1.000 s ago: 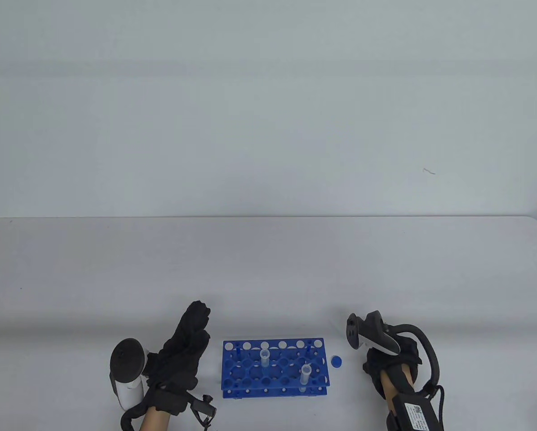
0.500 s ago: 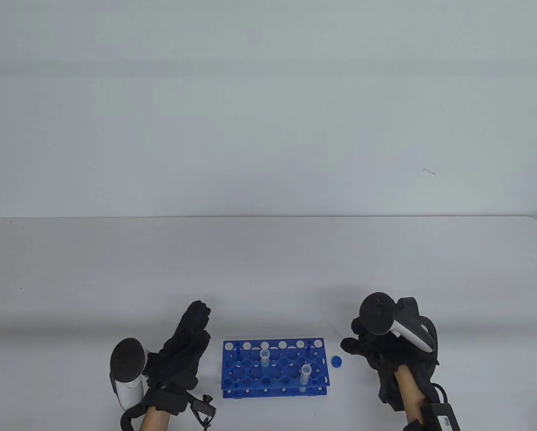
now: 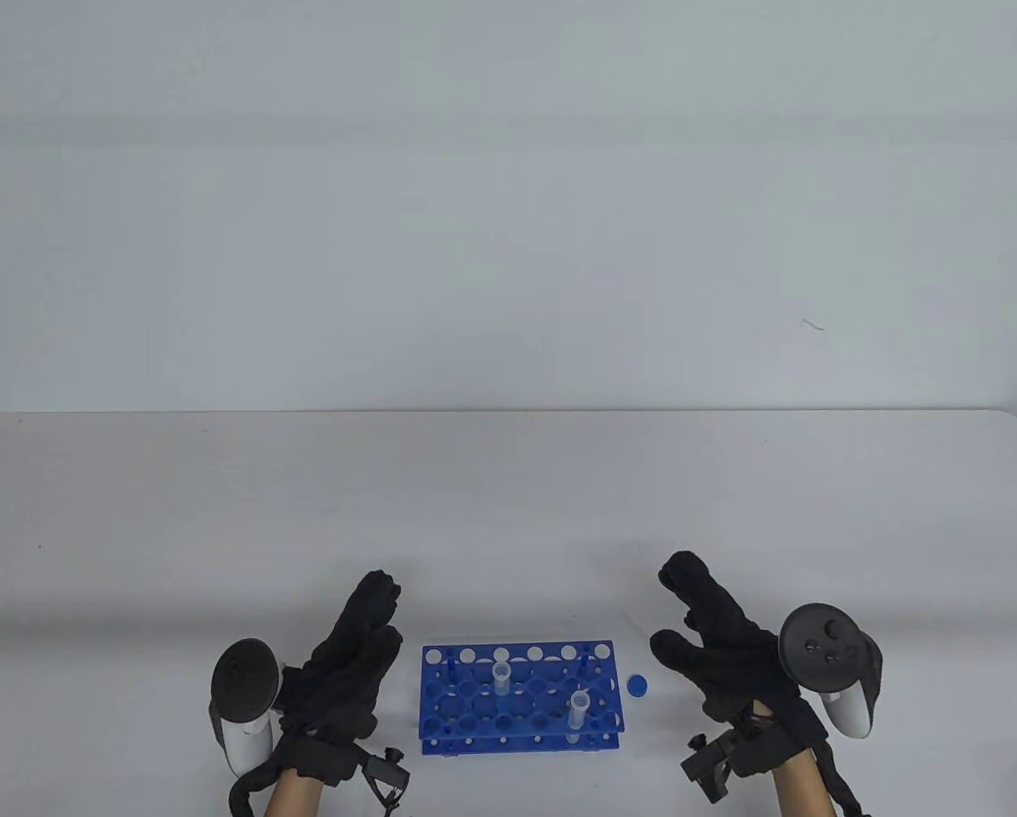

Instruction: Press a plastic transfer pipette bulb to move liquid between test tubes

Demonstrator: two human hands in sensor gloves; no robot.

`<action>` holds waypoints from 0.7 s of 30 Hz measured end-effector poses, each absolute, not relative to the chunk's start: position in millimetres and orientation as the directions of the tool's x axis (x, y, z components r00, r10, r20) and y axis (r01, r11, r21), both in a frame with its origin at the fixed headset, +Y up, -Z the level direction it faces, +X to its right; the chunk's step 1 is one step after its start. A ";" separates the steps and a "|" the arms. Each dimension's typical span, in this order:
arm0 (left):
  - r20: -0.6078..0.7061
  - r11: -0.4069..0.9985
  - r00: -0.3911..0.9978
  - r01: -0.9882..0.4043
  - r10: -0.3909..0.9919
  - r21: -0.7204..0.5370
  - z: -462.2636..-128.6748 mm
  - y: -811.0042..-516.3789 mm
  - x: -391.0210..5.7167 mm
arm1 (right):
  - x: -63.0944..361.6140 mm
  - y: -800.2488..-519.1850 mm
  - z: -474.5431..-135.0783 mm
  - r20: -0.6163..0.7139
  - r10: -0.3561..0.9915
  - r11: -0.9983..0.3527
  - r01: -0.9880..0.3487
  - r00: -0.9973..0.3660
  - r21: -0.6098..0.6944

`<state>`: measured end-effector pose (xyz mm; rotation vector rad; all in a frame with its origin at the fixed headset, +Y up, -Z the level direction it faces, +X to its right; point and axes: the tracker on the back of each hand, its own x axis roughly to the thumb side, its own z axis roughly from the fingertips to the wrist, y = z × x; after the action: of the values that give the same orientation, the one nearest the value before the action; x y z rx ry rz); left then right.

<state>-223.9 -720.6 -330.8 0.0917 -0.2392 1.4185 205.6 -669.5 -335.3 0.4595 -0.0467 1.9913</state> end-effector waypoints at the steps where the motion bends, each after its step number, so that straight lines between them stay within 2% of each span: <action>1: 0.220 0.159 0.139 -0.984 0.966 -0.080 -331.1 -720.9 -224.0 | 202.5 -675.3 -337.0 0.320 0.878 -0.432 -0.876 -0.354 0.214; 4: 0.217 0.164 0.143 -0.983 0.966 -0.084 -331.5 -721.8 -223.4 | 197.2 -683.5 -339.4 0.309 0.871 -0.452 -0.869 -0.382 0.201; 7: 0.215 0.165 0.143 -0.982 0.966 -0.091 -331.5 -722.1 -222.1 | 196.1 -683.7 -339.8 0.328 0.819 -0.540 -0.826 -0.471 0.163; 13: 0.217 0.165 0.142 -0.982 0.966 -0.093 -331.5 -721.9 -221.6 | 200.5 -688.0 -342.0 0.292 0.855 -0.483 -0.864 -0.429 0.143; 21: 0.220 0.162 0.138 -0.982 0.966 -0.093 -331.2 -721.8 -221.5 | 200.7 -691.6 -343.0 0.277 0.853 -0.491 -0.859 -0.442 0.143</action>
<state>-221.5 -721.8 -331.2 0.0796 -0.2505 1.4104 200.7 -691.6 -343.0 0.3801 -0.0230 2.0497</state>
